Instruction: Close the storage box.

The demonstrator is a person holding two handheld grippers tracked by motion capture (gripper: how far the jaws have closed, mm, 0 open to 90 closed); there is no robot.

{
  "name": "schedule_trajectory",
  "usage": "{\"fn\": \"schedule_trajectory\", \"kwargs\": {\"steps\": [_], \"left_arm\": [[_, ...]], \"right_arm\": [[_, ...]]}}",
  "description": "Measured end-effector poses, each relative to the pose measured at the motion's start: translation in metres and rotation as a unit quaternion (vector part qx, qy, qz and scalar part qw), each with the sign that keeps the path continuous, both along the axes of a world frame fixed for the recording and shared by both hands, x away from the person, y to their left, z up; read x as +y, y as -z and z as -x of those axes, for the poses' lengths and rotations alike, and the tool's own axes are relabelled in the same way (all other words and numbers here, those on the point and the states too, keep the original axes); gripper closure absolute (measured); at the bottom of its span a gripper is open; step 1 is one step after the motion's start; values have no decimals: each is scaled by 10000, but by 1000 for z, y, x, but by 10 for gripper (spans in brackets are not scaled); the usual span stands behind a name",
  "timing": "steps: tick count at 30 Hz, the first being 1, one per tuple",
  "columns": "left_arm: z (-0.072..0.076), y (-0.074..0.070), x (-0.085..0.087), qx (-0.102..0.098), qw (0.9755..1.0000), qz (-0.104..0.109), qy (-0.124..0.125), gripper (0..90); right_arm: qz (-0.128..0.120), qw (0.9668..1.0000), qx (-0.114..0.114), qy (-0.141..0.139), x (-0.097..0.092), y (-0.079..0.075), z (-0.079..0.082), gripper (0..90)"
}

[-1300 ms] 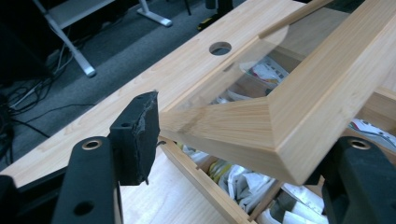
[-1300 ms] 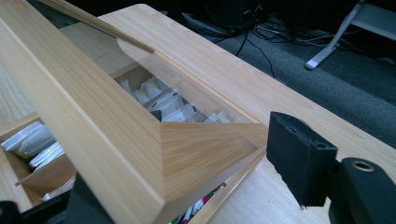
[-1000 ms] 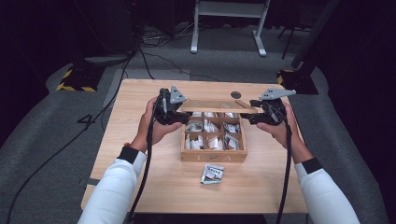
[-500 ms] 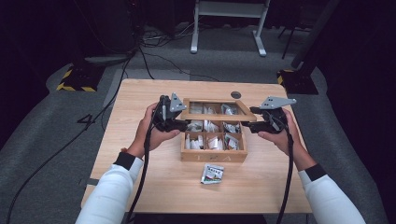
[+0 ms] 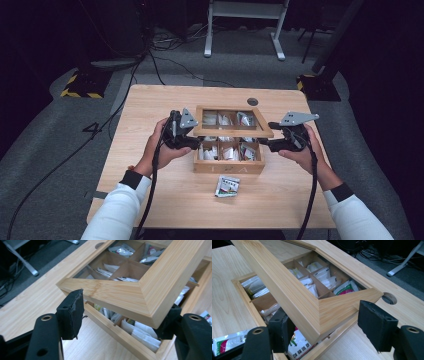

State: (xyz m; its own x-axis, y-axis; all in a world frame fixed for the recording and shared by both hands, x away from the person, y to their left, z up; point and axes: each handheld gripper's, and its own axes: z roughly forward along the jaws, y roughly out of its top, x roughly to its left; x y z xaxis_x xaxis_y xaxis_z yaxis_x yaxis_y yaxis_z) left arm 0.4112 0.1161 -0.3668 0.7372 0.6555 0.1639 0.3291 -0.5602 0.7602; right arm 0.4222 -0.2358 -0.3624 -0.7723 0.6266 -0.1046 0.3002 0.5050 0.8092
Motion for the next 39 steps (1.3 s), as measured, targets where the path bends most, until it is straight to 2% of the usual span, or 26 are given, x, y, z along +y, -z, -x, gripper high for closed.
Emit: {"fn": "schedule_trajectory", "kwargs": {"steps": [4, 8, 22, 27, 30, 39], "left_arm": [[2, 3, -1, 43, 10000, -17, 51, 332], [6, 7, 0, 93, 9997, 109, 183, 301], [13, 23, 5, 228, 9993, 229, 208, 284], [16, 29, 6, 270, 9992, 206, 217, 282], [18, 32, 6, 333, 9986, 323, 255, 282], [21, 42, 6, 441, 9983, 208, 320, 276]], "right_arm": [[32, 10000, 46, -26, 0, 3, 2, 303], [7, 9999, 104, -114, -2, 8, 5, 289], [4, 9996, 235, -186, -5, 22, 12, 281], [128, 9994, 247, -209, -5, 26, 16, 287], [165, 9993, 271, -212, -5, 28, 17, 281], [203, 9985, 442, -259, -5, 36, 20, 270]]}}
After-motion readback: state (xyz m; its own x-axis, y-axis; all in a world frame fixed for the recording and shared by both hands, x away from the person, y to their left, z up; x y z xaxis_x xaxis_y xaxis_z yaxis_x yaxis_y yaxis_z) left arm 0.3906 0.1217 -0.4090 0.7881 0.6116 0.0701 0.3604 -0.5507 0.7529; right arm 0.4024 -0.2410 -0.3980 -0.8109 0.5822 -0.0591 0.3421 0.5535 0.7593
